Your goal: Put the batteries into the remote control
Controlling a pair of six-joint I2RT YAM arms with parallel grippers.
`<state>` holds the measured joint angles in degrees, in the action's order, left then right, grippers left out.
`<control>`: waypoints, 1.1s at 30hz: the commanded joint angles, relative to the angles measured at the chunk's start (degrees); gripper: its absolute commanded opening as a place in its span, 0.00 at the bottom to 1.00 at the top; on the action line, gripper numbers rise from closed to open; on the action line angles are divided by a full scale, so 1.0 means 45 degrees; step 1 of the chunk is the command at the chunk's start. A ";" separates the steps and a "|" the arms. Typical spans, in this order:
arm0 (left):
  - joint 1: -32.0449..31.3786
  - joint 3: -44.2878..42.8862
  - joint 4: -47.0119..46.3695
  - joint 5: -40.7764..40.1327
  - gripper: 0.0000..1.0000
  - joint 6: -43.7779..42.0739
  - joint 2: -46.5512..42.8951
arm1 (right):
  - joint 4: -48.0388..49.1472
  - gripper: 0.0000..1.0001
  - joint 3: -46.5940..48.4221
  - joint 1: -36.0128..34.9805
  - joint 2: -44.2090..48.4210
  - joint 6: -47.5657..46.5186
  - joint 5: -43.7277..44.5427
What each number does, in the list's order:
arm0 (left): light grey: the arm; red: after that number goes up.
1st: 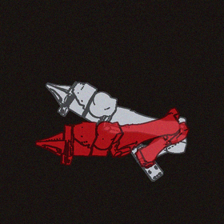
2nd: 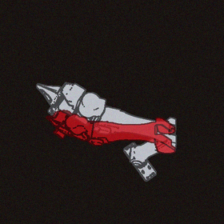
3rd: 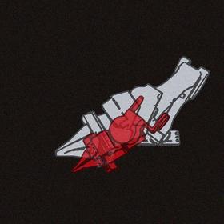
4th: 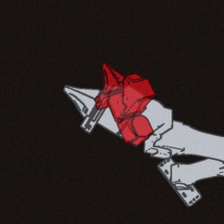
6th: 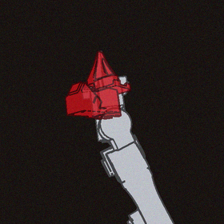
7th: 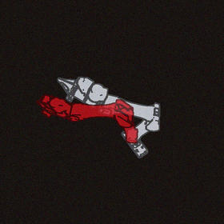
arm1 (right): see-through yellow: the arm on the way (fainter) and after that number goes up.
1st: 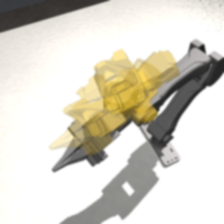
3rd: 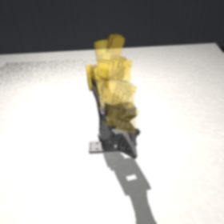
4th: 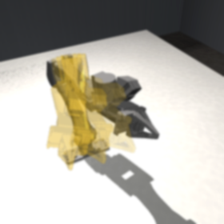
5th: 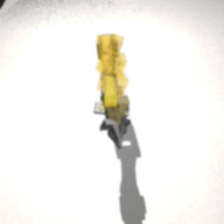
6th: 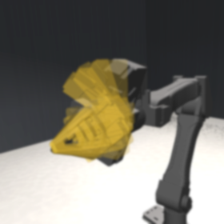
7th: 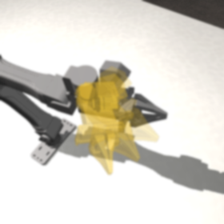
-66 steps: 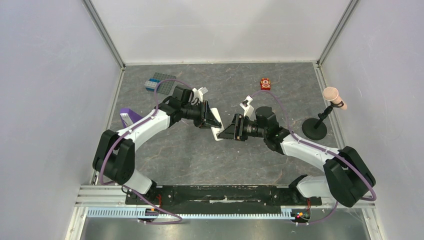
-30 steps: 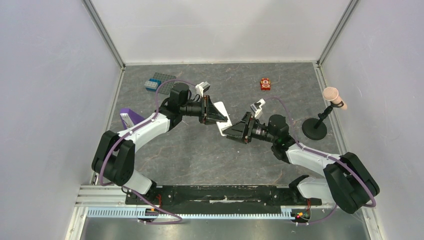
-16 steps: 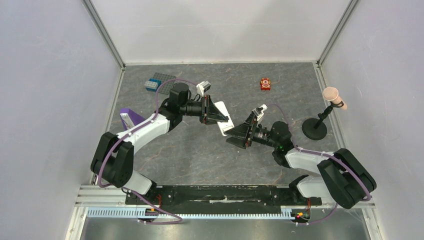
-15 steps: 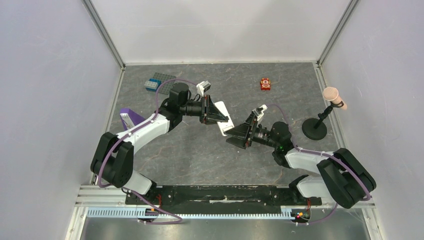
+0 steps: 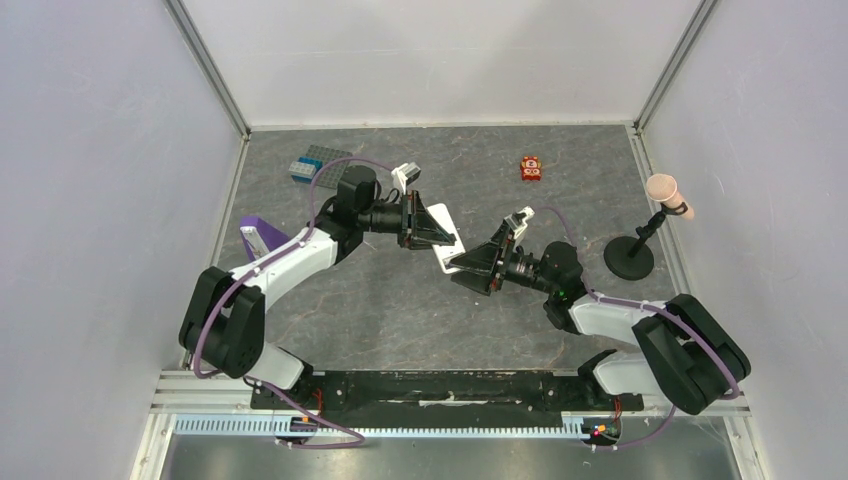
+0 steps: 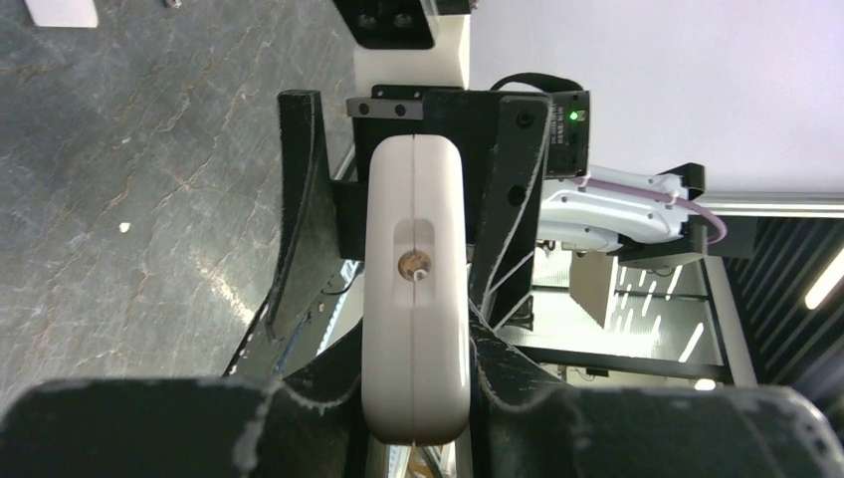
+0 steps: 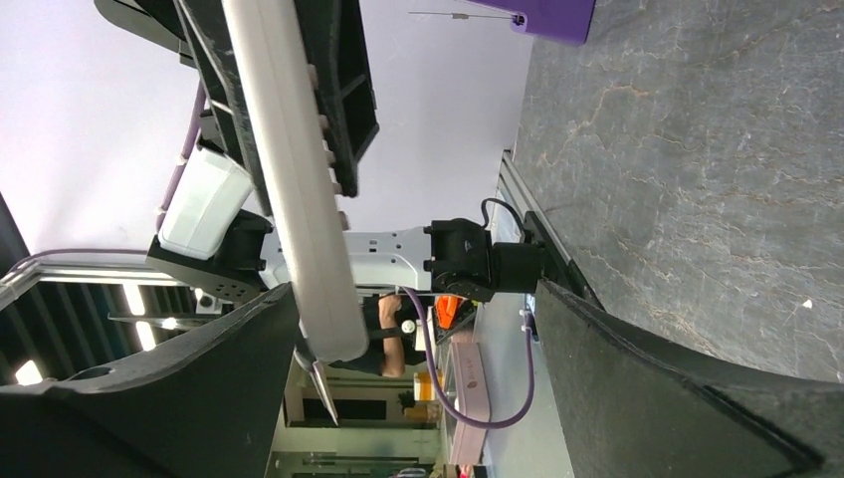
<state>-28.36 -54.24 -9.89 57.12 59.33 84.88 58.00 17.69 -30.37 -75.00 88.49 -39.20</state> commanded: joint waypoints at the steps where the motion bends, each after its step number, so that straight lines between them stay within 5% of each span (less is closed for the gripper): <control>1: -0.0031 -0.0398 0.1104 -0.0026 0.02 -0.1547 -0.0610 | 0.0744 0.90 0.0540 0.0051 0.0135 -0.0108 -0.0078; 6: -0.0036 -0.0506 0.1930 -0.0935 0.02 -0.3343 -0.1208 | -0.0271 0.91 0.0957 0.0065 0.0894 -0.1258 -0.0049; 20: -0.0026 0.0507 0.1625 -0.2737 0.02 -0.6430 -0.3508 | -0.8543 0.88 0.3339 0.0072 0.2819 -0.7900 0.2352; 33: -0.0037 0.1175 0.0560 -0.3284 0.02 -0.6052 -0.4214 | -0.6996 0.81 0.3534 -0.0210 0.2856 -0.7782 0.1602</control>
<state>-28.36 -49.36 -2.76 43.07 32.53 66.96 21.47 31.35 -30.48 -62.00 53.36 -31.09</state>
